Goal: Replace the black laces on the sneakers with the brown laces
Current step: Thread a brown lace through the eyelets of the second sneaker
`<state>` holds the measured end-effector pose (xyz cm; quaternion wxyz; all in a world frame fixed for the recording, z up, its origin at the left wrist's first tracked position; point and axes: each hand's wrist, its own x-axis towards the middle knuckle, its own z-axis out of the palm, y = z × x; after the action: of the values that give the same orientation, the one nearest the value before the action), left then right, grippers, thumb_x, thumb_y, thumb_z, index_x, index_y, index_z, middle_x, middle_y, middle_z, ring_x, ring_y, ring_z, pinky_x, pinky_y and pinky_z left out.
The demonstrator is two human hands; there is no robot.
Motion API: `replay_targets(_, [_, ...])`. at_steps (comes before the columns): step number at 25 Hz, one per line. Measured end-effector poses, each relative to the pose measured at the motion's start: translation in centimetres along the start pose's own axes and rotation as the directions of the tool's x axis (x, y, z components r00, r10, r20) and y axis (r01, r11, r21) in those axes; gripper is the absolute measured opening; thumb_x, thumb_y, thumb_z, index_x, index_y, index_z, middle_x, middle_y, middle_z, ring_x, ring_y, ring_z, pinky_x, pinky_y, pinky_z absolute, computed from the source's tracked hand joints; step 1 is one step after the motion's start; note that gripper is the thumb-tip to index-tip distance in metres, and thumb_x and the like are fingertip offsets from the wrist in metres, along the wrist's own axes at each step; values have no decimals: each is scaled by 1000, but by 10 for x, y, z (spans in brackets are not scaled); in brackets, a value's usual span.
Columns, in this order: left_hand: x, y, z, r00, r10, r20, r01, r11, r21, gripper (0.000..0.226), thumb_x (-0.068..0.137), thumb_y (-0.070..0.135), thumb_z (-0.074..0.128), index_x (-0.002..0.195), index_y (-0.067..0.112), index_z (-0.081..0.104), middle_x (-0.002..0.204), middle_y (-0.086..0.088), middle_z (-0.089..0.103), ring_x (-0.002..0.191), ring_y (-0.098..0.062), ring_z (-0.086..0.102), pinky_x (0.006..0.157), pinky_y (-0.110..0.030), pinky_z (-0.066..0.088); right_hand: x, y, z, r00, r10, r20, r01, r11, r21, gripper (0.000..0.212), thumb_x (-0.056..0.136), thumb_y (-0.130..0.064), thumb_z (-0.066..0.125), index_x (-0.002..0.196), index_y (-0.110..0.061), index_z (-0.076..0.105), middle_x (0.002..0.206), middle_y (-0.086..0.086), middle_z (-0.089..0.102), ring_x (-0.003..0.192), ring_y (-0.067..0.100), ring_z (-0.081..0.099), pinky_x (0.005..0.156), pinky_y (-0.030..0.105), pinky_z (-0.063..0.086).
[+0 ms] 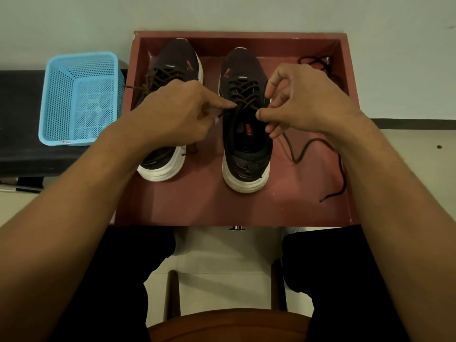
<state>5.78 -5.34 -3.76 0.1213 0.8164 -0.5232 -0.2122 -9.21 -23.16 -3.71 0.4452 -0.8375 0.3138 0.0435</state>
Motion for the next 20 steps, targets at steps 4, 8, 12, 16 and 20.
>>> replay_targets(4, [11,10,10,978,42,-205,-53,997,-48,24,98,26,70,121,27,78,117,4,77,100,-15,71,96,-34,55,-1,1,1,1000,-12,-6,12,1000,-12,32,89,-13,82,112,-14,60,77,9,78,64,18,78,73,41,67])
replay_targets(8, [12,12,10,982,-43,-183,28,996,-82,27,98,17,68,122,26,77,90,9,76,88,-10,70,96,-35,58,-2,-1,0,1000,1,12,-1,1000,-7,29,90,-12,81,111,-14,61,77,8,78,63,17,78,74,38,67])
replay_targets(12, [12,9,7,995,-25,-100,20,998,-53,36,103,9,59,132,27,71,113,4,73,86,-6,58,93,-25,47,-1,0,1,998,11,63,-11,1000,-7,26,91,-10,80,110,-13,62,77,8,79,65,19,78,77,43,67])
replay_targets(16, [12,8,11,987,-11,-160,3,999,-48,35,103,11,60,129,29,73,101,9,67,78,-2,52,85,-16,42,-1,1,-1,997,6,83,-8,1000,13,22,91,-18,82,107,-13,67,76,7,79,67,19,79,75,40,67])
replay_targets(20, [6,0,3,980,15,-199,-29,997,-65,17,99,23,68,110,26,80,69,21,62,62,12,57,62,1,35,-4,10,-19,990,70,123,-72,997,13,24,88,-34,84,99,-13,77,77,9,78,71,23,79,69,34,66])
